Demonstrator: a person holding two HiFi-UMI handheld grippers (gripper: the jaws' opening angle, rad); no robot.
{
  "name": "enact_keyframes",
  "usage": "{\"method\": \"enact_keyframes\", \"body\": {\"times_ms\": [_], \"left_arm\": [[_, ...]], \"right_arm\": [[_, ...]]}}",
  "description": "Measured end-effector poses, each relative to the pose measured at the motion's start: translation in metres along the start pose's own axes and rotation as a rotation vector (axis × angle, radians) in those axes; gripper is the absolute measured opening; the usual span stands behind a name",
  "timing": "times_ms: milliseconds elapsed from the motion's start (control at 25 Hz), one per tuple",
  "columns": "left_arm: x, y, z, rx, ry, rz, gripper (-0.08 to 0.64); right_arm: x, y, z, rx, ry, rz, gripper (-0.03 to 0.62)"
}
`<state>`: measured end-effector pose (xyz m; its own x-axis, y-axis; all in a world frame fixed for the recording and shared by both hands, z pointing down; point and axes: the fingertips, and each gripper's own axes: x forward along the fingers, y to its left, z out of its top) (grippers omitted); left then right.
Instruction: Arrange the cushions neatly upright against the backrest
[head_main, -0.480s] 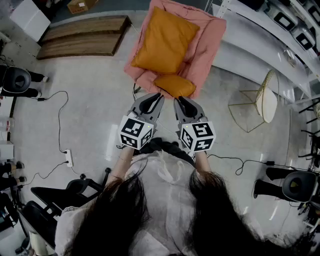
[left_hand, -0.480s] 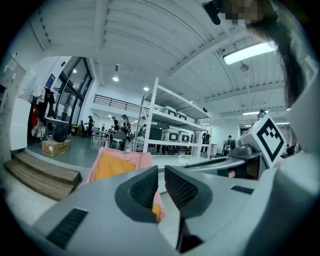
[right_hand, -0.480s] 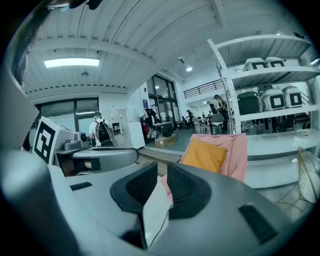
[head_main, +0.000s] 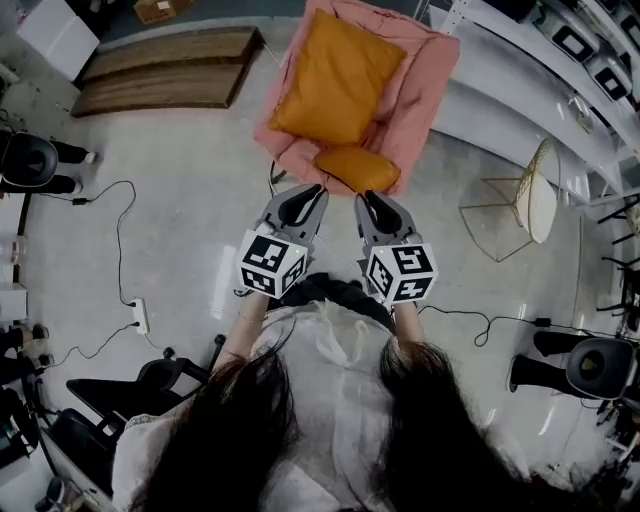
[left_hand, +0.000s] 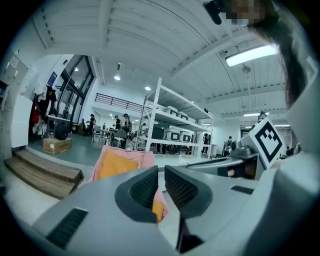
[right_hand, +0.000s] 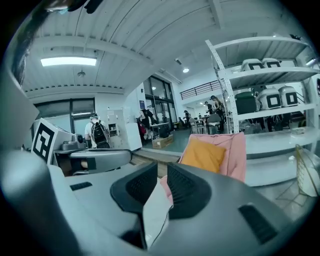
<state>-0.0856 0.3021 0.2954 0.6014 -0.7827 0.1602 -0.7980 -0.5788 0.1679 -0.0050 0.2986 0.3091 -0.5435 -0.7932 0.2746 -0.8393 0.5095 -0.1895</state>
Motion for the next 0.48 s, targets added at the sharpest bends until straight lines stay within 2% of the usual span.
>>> {"method": "enact_keyframes", "body": {"times_ms": [480], "left_arm": [[0.003,0.026,-0.014,-0.039,0.016,-0.008,0.049]], "right_arm": [[0.018,-0.005,-0.013,0.012,0.045,-0.033,0.072]]}}
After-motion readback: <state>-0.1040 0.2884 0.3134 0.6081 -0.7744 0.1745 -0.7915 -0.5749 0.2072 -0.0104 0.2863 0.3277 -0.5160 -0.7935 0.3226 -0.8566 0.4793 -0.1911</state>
